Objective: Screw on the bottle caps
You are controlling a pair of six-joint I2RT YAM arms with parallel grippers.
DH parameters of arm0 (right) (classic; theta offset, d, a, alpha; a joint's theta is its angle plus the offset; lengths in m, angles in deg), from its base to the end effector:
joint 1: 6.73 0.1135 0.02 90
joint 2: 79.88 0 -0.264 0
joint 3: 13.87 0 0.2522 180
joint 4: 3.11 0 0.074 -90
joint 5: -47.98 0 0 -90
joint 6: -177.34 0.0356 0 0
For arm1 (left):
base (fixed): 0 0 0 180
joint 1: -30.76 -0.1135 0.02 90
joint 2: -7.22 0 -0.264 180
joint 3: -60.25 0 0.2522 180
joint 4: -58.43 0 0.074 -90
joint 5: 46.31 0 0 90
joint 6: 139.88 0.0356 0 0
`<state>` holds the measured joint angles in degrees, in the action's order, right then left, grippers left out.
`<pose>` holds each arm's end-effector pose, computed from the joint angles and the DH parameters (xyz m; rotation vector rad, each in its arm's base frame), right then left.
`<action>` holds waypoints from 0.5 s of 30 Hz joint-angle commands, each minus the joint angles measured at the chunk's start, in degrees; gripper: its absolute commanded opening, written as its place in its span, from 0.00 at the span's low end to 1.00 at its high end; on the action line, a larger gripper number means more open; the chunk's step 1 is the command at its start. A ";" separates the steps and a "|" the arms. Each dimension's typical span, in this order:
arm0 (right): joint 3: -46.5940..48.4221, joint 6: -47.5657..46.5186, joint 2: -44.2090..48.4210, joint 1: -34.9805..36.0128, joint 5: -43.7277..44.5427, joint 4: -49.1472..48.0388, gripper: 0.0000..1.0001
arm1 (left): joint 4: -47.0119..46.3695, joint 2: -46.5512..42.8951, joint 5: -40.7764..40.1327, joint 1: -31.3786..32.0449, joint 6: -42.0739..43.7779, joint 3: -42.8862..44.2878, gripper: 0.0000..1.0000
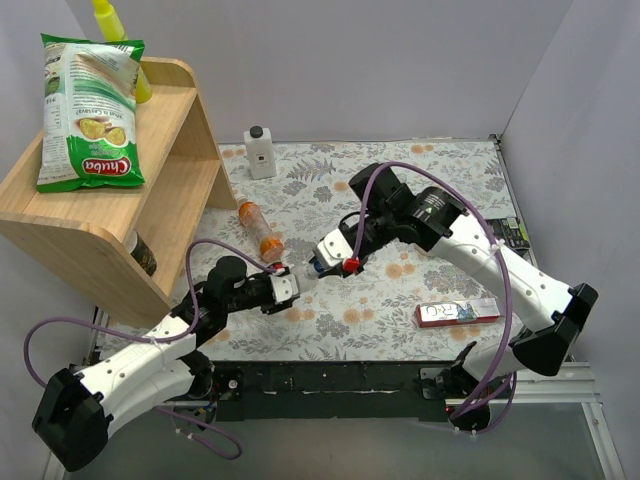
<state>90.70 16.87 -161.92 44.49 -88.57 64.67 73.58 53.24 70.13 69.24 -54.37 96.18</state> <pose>0.1588 0.2389 0.4017 -2.0564 0.7126 0.7614 0.1316 -0.1249 0.2141 0.8982 1.8858 -0.9315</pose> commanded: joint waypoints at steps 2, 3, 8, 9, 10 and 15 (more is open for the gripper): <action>2.88 -0.18 -4.44 0.54 6.45 7.85 0.11 | -8.60 1.09 -0.42 0.63 -1.13 4.72 0.00; 4.19 -0.27 -4.88 0.89 7.08 8.55 0.11 | -8.68 1.26 -0.68 0.63 -0.87 4.81 0.00; 6.14 -0.80 -6.73 1.60 10.50 11.72 0.09 | -10.25 0.57 -1.56 0.63 -1.22 3.59 0.00; 5.88 -0.54 -6.73 1.69 10.68 11.72 0.09 | -10.79 0.30 -1.48 0.55 -1.48 3.14 0.00; 5.61 -0.19 -6.82 1.69 10.95 11.64 0.09 | -11.31 0.04 -1.56 0.63 -2.09 2.70 0.00; 3.94 8.49 -6.90 1.60 13.50 6.37 0.09 | -16.06 -1.63 -2.44 0.63 -5.78 0.42 0.00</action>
<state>96.38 17.87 -167.06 45.87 -80.50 69.92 72.25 55.71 66.17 69.35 -56.41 95.94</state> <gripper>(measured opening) 0.373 0.456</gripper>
